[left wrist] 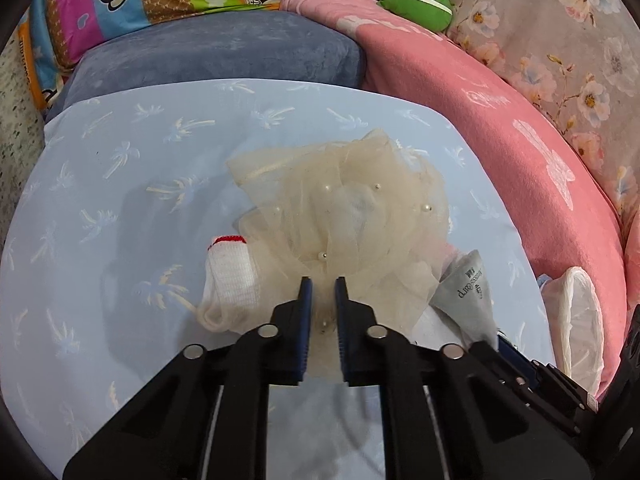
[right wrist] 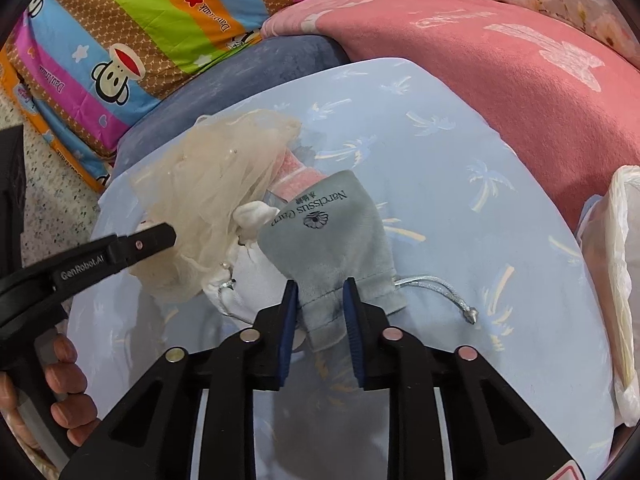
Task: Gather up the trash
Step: 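Grasp the beige tulle with the left tool while the right tool grasps the grey glove, then lift the tulle and glove and swing both tools toward the wastebasket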
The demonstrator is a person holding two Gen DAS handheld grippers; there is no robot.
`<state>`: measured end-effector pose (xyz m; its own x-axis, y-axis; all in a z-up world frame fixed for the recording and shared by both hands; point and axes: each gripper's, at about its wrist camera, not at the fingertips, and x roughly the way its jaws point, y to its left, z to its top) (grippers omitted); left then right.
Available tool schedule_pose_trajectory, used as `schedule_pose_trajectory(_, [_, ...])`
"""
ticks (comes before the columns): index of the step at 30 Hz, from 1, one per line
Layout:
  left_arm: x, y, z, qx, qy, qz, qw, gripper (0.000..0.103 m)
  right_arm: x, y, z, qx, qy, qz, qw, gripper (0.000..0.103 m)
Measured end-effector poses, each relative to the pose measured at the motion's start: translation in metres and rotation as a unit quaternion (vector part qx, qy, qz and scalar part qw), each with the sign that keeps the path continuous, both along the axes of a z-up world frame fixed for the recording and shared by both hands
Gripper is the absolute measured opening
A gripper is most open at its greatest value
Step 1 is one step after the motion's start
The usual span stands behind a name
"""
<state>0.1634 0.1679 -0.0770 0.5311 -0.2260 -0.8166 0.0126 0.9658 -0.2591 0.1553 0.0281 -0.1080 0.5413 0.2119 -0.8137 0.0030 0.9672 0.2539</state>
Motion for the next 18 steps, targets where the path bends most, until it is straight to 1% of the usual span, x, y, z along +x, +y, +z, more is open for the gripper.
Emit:
schedule_pose_trajectory(5, [-0.010, -0.001, 0.017, -0.003, -0.020, -0.001, 0.9998, 0.005, -0.010, -0.008, 0.023, 0.015, -0.021, -0.007, 1.000, 0.013])
schedule_pose_trajectory(14, [-0.028, -0.013, 0.057, -0.010, -0.063, -0.013, 0.9979, 0.004, -0.034, -0.027, 0.075, 0.031, -0.073, -0.019, 0.997, 0.013])
schedule_pose_trajectory(18, [-0.037, -0.024, 0.079, -0.013, -0.083, -0.025, 0.9962, 0.003, -0.045, -0.039, 0.096, 0.039, -0.094, -0.028, 0.994, 0.013])
